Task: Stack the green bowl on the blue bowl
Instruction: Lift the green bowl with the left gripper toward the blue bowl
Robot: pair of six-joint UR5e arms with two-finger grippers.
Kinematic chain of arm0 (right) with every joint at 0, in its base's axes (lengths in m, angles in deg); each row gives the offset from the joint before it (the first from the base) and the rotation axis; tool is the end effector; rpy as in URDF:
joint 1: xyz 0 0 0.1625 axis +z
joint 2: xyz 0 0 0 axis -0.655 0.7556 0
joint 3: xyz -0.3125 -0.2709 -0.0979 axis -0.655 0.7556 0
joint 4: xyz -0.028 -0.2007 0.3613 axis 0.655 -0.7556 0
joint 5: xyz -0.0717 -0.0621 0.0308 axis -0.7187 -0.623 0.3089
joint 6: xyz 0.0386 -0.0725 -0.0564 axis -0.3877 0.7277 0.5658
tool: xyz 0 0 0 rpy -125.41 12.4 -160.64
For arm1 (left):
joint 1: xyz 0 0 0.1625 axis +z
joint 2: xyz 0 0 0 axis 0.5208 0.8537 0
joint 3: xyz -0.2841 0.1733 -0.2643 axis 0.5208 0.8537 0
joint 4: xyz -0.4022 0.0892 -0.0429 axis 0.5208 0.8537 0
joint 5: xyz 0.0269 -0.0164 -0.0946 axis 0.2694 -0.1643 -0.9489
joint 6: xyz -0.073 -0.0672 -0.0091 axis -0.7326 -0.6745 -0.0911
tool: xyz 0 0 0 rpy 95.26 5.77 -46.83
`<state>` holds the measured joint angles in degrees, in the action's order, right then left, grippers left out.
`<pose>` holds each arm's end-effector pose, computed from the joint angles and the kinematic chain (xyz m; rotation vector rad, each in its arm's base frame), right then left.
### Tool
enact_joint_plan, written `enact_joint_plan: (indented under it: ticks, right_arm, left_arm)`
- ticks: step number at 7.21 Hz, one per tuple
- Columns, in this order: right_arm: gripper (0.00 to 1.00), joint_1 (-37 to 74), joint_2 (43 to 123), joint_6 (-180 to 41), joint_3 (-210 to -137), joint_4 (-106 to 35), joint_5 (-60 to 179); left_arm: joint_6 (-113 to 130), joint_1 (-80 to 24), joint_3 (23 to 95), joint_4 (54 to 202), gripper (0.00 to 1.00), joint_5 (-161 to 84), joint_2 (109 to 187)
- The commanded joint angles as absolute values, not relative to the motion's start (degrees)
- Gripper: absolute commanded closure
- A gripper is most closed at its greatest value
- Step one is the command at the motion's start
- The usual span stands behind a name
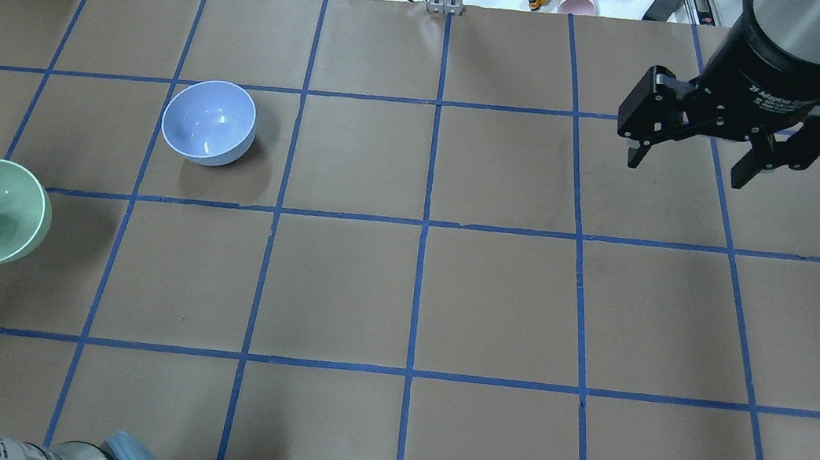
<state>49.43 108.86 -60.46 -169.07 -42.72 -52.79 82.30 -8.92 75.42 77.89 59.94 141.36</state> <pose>0.1372 -0.4481 0.5338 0.1966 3.1226 -0.0121 0.2965 -0.4563 0.2704 -0.2138 -2.9044 0.1818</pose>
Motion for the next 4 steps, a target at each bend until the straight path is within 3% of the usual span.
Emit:
enact_joint_plan:
  ticks: [1, 4]
  right_arm:
    - [0.00, 49.4, 108.9, -60.5, -169.1, -42.7, -52.8]
    - [0.00, 49.4, 108.9, -60.5, -169.0, -42.8, -52.8]
  left_arm:
    - [76.2, -16.4, 72.6, 78.6, 1.00, 57.6, 141.4]
    - [60.8, -27.1, 66.5, 80.0, 1.00, 57.8, 142.9]
